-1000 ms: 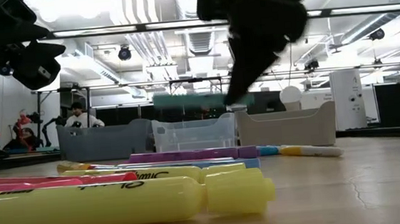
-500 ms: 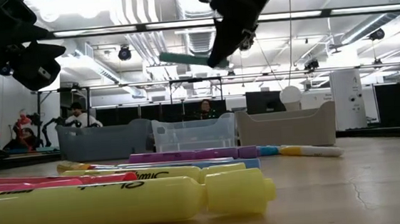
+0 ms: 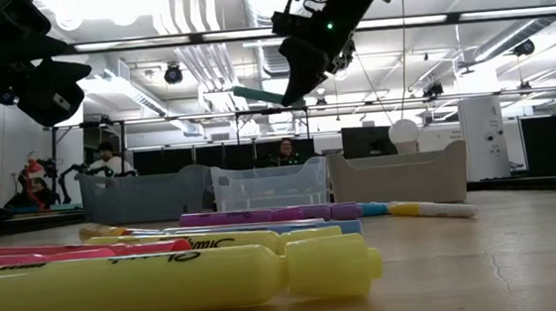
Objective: Pick & Place Markers
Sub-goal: Put the light blue highlighter into the transparent bin, then put the purple highlighter into the transparent bin
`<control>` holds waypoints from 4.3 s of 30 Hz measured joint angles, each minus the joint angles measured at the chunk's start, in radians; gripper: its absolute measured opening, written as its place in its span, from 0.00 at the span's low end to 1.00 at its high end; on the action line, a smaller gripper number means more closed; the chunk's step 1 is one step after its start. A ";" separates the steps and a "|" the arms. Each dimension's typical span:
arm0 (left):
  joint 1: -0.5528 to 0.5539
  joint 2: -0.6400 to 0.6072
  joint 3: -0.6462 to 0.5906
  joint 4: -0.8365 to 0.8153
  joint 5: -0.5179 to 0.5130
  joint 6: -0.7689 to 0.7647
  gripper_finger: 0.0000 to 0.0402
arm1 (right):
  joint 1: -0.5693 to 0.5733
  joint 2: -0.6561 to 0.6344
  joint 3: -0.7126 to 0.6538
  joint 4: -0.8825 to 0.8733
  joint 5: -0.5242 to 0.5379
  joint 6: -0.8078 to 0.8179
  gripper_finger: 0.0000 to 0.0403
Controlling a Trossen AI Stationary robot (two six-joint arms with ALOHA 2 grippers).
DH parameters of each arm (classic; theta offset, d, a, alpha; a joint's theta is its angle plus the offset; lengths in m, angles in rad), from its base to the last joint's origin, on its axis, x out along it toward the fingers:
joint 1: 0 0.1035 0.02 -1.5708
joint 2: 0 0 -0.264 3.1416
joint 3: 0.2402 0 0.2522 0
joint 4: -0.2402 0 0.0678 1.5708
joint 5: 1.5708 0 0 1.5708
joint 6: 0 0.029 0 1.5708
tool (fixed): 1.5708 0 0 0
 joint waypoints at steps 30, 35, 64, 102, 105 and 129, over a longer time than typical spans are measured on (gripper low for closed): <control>0.000 0.001 -0.002 -0.009 0.000 0.015 0.35 | -0.077 0.155 0.000 0.084 -0.010 -0.049 0.16; 0.000 0.003 -0.002 -0.009 0.000 0.015 0.35 | -0.084 0.179 0.000 0.086 -0.012 -0.066 0.16; 0.000 0.004 -0.002 -0.030 0.000 0.002 0.35 | -0.100 0.235 0.000 0.107 -0.029 -0.082 0.22; 0.000 0.005 -0.002 -0.025 0.000 -0.024 0.35 | 0.411 0.150 -0.064 -0.077 -0.127 0.267 0.33; 0.000 0.005 -0.002 -0.025 0.000 -0.025 0.35 | 0.407 0.162 -0.079 -0.068 -0.121 0.295 0.34; 0.000 0.011 -0.002 -0.021 -0.004 -0.029 0.35 | 0.398 0.309 -0.059 -0.083 -0.142 0.273 0.14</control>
